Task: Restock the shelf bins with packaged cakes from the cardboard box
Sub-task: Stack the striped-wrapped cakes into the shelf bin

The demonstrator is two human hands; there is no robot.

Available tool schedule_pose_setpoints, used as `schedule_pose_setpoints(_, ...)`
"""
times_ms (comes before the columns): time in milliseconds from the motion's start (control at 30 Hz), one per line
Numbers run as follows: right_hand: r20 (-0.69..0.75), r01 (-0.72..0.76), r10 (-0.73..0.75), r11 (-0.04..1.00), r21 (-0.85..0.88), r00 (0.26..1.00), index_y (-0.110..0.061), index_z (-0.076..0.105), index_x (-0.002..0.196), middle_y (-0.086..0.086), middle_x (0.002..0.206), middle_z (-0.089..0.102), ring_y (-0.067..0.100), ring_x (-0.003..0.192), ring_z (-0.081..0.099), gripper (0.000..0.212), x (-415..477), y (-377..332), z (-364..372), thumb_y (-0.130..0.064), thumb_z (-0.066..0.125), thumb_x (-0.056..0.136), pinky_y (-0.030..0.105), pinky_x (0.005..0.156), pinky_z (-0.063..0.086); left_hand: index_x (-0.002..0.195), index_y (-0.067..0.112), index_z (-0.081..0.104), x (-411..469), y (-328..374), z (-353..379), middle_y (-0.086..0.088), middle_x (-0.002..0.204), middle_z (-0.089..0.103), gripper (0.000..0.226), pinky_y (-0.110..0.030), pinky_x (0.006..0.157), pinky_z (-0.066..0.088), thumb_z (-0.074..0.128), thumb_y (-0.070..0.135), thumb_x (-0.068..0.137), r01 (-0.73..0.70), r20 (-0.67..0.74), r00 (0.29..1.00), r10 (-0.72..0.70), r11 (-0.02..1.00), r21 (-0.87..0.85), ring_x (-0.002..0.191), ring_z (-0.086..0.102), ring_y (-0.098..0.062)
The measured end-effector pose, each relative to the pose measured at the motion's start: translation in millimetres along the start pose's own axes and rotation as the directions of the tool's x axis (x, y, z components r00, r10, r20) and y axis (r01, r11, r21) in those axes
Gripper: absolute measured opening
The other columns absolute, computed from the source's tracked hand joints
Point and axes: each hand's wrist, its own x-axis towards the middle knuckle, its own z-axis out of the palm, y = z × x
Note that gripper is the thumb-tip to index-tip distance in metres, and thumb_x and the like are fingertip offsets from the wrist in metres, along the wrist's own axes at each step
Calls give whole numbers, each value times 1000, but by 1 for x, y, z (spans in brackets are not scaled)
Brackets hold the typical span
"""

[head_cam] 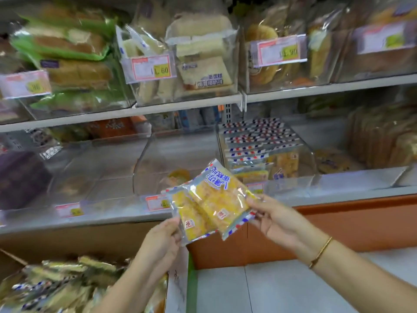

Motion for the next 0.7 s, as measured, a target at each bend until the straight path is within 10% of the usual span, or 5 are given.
schedule_pose_setpoints(300, -32, -16, 10, 977, -212, 999, -5, 64, 93, 13, 91, 72, 20, 80, 64, 11, -2, 31, 11, -9, 67, 83, 31, 81, 48, 106, -5, 55, -27, 6, 16, -13, 83, 72, 18, -29, 66, 57, 42, 7, 100, -16, 22, 1000, 17, 999, -35, 69, 70, -17)
schedule_pose_setpoints(500, -38, 80, -115, 854, -514, 993, -6, 61, 86, 18, 90, 70, 21, 77, 64, 15, -7, 7, 14, -15, 73, 82, 33, 78, 55, 84, -2, 52, -29, 27, 24, -13, 69, 60, 28, -25, 58, 58, 60, -5, 57, 11, 149, 989, -22, 997, 74, 56, 59, -17)
schedule_pose_setpoints(700, 115, 278, -280, 660, -698, 953, -12, 51, 73, 6, 82, 60, 10, 69, 63, 28, -18, -35, 7, -13, 79, 76, 22, 56, 52, 112, 9, 57, -31, 46, 63, -6, 79, 73, 40, -24, 49, 55, 72, 12, 75, 15, 197, 980, -30, 997, 76, 55, 67, -15)
